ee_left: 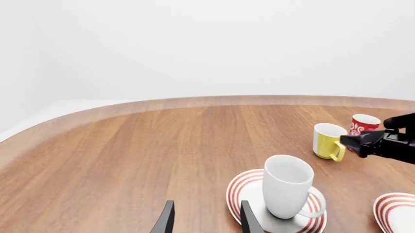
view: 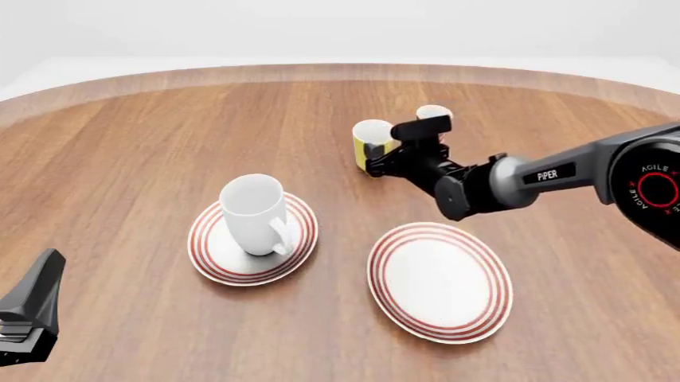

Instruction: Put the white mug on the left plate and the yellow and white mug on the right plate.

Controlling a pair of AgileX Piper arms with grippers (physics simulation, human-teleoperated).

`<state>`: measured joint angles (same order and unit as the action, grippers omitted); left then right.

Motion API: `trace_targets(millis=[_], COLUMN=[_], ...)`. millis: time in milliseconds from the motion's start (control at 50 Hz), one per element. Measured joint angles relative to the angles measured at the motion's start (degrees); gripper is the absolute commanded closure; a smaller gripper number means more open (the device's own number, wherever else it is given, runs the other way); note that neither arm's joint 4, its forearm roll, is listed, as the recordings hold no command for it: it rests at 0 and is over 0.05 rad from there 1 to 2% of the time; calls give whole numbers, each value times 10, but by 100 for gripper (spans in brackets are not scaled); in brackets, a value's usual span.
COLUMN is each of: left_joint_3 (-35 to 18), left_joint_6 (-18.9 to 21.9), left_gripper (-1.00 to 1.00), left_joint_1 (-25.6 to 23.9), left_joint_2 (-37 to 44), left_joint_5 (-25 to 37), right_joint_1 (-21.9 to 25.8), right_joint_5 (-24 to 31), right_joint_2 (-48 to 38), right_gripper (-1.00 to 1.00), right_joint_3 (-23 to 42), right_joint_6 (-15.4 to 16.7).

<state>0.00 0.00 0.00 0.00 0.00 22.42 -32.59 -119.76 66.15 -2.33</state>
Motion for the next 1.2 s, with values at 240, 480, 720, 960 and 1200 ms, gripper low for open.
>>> trace_targets(millis=[240, 480, 720, 960, 1200], left_joint_3=[0, 0, 0, 0, 0], left_joint_6=[0, 0, 0, 0, 0], left_gripper=[-100, -100, -100, -100, -100], left_joint_1=[0, 0, 0, 0, 0], left_joint_2=[0, 0, 0, 0, 0], left_joint_5=[0, 0, 0, 0, 0], right_joint_1=[1, 0, -1, 1, -2], right_joint_5=[7, 15, 23, 24, 17], right_joint_2=[-23, -46, -66, -71, -65], right_gripper=[-100, -100, -100, 100, 100], right_joint_3=[18, 38, 54, 60, 46], right_joint_6=[-2, -3, -6, -8, -5])
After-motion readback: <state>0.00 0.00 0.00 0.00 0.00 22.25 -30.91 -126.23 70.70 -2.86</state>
